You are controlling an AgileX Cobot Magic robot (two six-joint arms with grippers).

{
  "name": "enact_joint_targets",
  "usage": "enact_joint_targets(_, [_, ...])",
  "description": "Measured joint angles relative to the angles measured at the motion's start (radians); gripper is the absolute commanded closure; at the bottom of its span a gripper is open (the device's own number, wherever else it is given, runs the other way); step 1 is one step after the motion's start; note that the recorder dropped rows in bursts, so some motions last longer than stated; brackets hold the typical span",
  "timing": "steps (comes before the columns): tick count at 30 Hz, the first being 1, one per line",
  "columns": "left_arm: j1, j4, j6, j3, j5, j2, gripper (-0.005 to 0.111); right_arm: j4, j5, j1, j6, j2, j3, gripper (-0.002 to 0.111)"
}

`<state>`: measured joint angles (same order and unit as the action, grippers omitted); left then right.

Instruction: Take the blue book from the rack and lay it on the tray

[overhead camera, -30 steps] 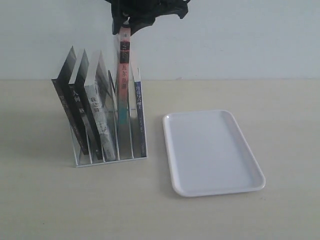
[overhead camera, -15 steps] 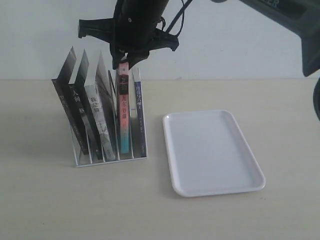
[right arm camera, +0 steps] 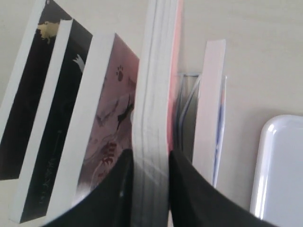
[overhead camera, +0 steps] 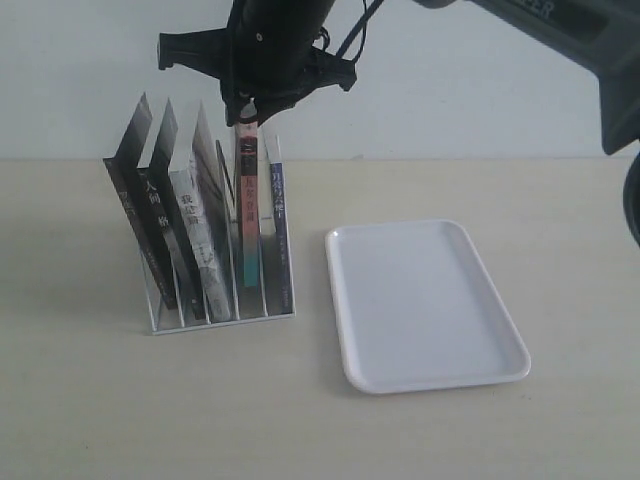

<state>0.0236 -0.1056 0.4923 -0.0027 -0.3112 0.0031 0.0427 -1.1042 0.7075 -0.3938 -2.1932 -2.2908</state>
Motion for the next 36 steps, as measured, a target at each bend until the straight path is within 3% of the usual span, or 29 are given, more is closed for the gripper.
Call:
enact_joint_targets(4, [0.0, 0.0, 0.0, 0.0, 0.0, 0.0, 0.103, -0.001, 0.002, 0.0, 0.0, 0.0, 0.0, 0.107])
enact_joint_targets(11, [0.0, 0.0, 0.0, 0.0, 0.0, 0.0, 0.103, 0.001, 0.005, 0.0, 0.0, 0.0, 0.0, 0.067])
enact_joint_targets(36, [0.0, 0.0, 0.0, 0.0, 0.0, 0.0, 0.103, 0.215, -0.019, 0.0, 0.066, 0.093, -0.01, 0.066])
